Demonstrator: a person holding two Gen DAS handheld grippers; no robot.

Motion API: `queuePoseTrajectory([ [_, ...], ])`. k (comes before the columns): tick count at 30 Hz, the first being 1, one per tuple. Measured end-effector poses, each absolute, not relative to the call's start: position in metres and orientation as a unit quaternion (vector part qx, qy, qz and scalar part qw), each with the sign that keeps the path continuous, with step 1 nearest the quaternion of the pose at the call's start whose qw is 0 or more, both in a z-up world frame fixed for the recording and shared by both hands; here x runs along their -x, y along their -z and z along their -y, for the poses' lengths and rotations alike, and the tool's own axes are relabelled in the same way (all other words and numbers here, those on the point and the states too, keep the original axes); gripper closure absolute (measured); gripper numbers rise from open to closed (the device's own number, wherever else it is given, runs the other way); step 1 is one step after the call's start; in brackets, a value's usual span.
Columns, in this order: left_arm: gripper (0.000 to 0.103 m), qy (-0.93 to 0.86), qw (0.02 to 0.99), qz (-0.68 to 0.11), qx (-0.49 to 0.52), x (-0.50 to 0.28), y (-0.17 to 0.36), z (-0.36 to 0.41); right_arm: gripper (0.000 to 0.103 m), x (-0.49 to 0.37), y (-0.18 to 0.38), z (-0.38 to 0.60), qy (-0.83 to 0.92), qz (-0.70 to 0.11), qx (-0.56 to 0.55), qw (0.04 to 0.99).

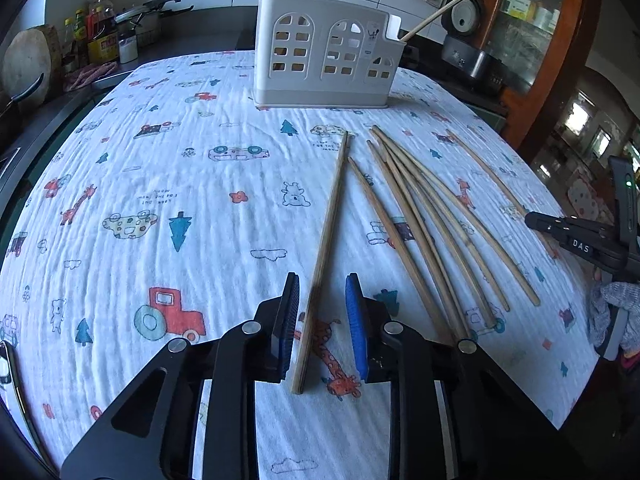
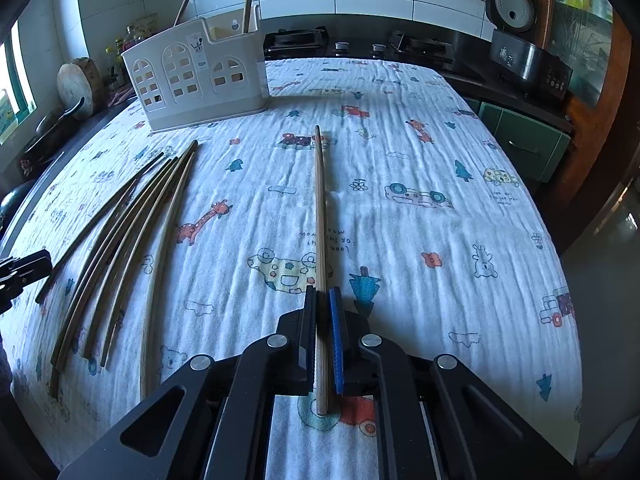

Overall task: Organize utensils
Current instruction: 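Close the right tool on a chopstick while the left tool grasps another, then lift both held chopsticks and carry them over the white caddy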

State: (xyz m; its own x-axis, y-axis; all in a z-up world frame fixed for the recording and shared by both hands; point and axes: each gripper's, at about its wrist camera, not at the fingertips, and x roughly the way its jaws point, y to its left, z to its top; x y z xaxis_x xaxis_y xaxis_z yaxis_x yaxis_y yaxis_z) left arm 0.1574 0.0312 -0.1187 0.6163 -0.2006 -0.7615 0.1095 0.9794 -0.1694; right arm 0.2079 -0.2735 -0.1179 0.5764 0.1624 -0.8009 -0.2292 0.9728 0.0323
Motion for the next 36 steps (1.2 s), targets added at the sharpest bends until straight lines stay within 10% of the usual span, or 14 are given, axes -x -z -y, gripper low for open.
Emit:
queuePoseTrajectory([
  [36,0.096,0.083,0.868,-0.49,0.002,-0.188,0.121,-0.018,0.096,-0.208,0.118,0.273,-0.108,-0.442,0.027,0.89],
])
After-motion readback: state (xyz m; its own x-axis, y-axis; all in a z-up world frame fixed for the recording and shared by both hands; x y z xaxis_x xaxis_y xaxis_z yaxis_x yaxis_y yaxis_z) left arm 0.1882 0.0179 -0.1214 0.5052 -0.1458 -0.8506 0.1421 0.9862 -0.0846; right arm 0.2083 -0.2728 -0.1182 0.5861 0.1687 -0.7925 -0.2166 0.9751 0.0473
